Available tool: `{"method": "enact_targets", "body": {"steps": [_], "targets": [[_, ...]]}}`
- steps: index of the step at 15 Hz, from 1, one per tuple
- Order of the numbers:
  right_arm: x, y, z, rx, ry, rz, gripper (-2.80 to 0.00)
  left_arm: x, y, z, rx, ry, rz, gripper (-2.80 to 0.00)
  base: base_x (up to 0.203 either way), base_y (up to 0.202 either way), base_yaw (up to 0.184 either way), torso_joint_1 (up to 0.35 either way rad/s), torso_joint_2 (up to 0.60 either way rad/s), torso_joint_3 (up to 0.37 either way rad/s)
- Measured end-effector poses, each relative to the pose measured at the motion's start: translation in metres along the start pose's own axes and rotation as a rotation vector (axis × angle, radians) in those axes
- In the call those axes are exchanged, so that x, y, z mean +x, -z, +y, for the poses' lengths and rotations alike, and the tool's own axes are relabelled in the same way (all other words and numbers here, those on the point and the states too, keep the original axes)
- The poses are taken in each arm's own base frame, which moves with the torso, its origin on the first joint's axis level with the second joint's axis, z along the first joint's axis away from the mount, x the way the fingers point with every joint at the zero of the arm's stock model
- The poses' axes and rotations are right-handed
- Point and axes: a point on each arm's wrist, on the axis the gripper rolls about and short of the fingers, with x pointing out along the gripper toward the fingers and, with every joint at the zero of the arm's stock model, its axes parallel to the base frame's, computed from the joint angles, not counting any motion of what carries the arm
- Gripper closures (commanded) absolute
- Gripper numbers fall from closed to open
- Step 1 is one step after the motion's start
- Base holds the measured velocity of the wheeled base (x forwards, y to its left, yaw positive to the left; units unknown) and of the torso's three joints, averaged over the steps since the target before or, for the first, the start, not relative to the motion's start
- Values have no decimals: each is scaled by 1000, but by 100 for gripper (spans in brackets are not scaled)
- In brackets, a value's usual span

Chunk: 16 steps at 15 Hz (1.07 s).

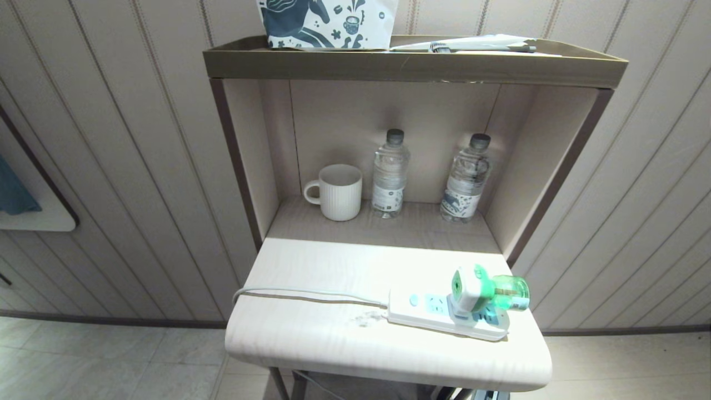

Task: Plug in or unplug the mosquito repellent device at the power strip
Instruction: Hold the socket with your left hand and unplug it with your right hand

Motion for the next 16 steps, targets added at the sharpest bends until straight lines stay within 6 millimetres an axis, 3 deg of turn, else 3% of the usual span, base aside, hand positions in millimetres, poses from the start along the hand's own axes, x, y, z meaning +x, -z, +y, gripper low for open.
{"method": "enact_targets", "body": {"steps": [16], "targets": [[0,-1,0,-6,-3,-6,0,0,0,0,0,0,0,0,0,0,0,0,0,0]]}}
